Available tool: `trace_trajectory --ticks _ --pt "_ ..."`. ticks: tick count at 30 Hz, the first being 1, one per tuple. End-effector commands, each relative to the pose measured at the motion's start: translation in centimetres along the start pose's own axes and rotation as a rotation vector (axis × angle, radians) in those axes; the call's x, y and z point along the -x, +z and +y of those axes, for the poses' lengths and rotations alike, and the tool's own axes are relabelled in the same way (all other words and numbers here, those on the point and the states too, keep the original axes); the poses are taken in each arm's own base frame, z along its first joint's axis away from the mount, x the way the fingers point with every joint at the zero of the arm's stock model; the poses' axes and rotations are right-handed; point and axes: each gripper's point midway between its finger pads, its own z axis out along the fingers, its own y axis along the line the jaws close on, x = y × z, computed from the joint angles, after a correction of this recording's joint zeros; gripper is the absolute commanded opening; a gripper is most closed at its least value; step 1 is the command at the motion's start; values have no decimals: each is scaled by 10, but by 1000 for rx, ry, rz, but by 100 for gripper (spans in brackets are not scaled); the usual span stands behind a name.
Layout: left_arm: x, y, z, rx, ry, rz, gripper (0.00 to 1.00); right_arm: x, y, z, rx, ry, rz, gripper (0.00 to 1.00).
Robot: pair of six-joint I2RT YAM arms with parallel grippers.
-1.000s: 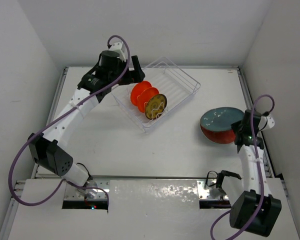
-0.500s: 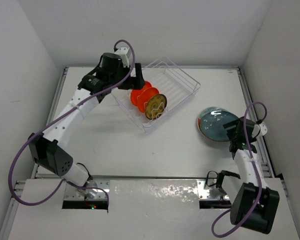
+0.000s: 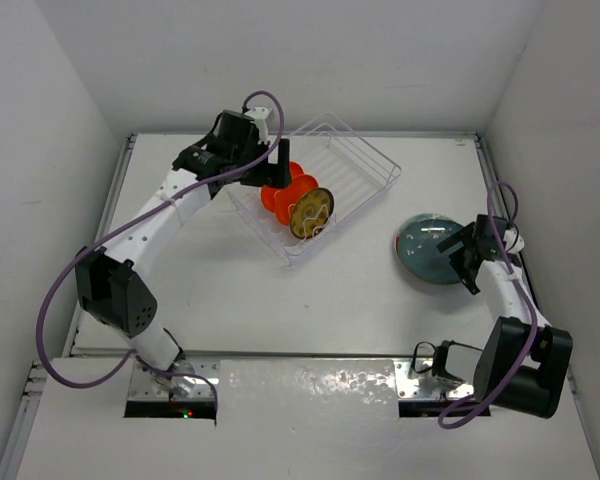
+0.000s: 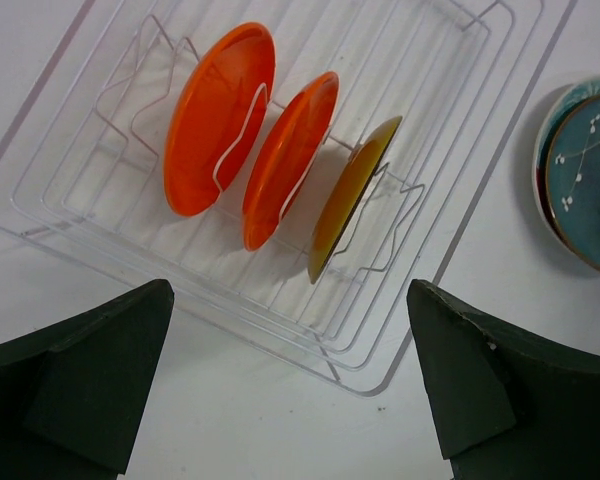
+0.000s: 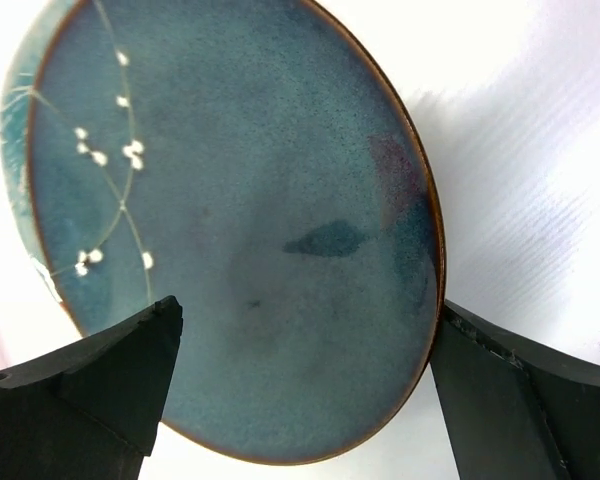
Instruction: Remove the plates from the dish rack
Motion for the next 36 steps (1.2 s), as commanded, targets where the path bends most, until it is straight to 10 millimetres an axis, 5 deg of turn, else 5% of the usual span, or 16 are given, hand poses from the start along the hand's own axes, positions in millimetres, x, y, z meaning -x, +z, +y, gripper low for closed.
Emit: trace_trajectory --ticks 1,11,19,24,26,31,36 --pt "18 -7 -10 -39 28 -40 100 19 -8 25 75 -54 -18 99" --pt "-12 12 -21 17 131 79 100 -15 -16 30 37 -176 299 99" --pt "-12 13 -11 77 136 88 100 10 -56 5 -122 -224 216 99" --pt "-14 24 -16 55 137 106 98 40 -94 20 -75 -283 55 99" --pt "-15 33 -22 56 146 113 95 53 -107 31 -49 -327 -16 99" --pt "-9 55 -47 68 204 92 75 38 -126 53 17 -467 -8 99" --pt "-17 93 -38 137 240 96 54 26 -135 56 87 -487 -10 98"
